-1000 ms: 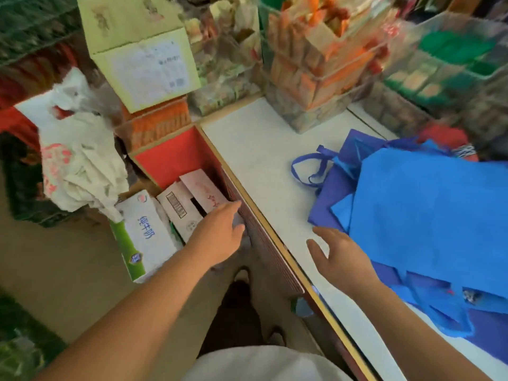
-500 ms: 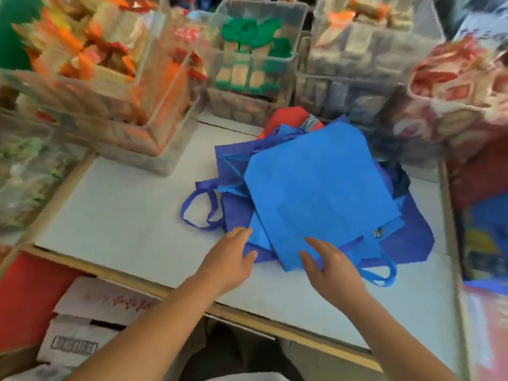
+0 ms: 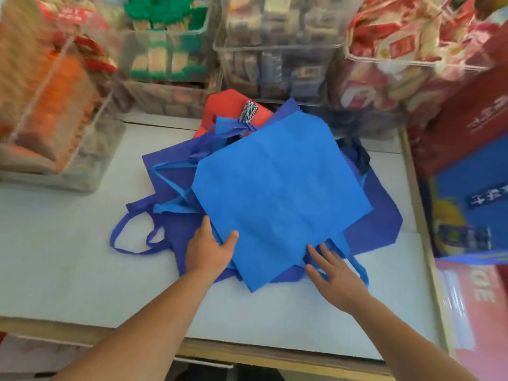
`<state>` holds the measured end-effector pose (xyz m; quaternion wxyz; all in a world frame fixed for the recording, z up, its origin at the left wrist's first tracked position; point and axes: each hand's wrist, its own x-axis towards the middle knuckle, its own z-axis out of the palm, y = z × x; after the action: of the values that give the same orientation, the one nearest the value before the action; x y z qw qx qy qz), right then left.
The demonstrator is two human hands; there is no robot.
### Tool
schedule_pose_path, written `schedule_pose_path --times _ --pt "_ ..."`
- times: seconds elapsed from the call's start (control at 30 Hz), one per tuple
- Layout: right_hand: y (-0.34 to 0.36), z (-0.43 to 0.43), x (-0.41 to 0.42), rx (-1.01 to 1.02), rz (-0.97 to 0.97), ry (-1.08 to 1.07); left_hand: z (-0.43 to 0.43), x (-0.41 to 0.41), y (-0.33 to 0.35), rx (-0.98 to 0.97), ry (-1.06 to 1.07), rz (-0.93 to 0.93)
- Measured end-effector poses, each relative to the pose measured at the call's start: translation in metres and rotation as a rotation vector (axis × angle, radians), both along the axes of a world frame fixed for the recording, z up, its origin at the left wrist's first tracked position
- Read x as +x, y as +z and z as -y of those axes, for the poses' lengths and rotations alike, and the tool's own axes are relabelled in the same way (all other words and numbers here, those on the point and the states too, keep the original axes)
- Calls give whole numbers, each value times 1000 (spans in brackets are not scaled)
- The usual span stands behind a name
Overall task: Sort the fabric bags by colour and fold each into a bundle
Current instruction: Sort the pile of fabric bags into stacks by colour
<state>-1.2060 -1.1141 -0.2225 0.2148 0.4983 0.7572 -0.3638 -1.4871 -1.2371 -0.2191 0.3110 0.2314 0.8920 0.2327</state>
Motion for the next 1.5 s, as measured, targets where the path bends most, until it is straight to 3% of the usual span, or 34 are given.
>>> schedule_pose_path --times 0.07,0.17,0.3,0.4,0.53,0.7,0.9,0.97,1.03,1.13,1.27,1.33,1.5 --pt "5 -4 17 85 86 -6 -3 30 -3 39 -26 -1" --pt "10 -1 25 533 97 -26 -11 75 -7 94 -119 18" --pt "5 2 18 756 25 -103 -19 98 -3 89 -105 251" --pt "-6 7 15 678 -53 -76 -9 87 4 31 -183 251" --pt "-32 10 30 335 42 52 -21 38 27 217 -126 -45" --pt "-33 11 61 330 -29 -25 -60 10 31 112 -143 -15" --pt "-16 24 91 243 75 -110 -52 73 33 38 -462 -252" --pt "-4 31 82 233 -31 -200 -40 94 35 109 -623 -420" --pt "13 33 60 135 -300 -356 -33 111 43 260 -717 -495" --pt "42 30 21 -58 -661 -513 -34 136 65 412 -712 -457" --pt "55 25 9 -237 -770 -675 -32 143 71 418 -698 -202" --pt "50 24 17 -169 -665 -614 -24 134 59 375 -654 -93" --pt "13 23 51 60 -188 -391 -13 105 24 261 -236 69"
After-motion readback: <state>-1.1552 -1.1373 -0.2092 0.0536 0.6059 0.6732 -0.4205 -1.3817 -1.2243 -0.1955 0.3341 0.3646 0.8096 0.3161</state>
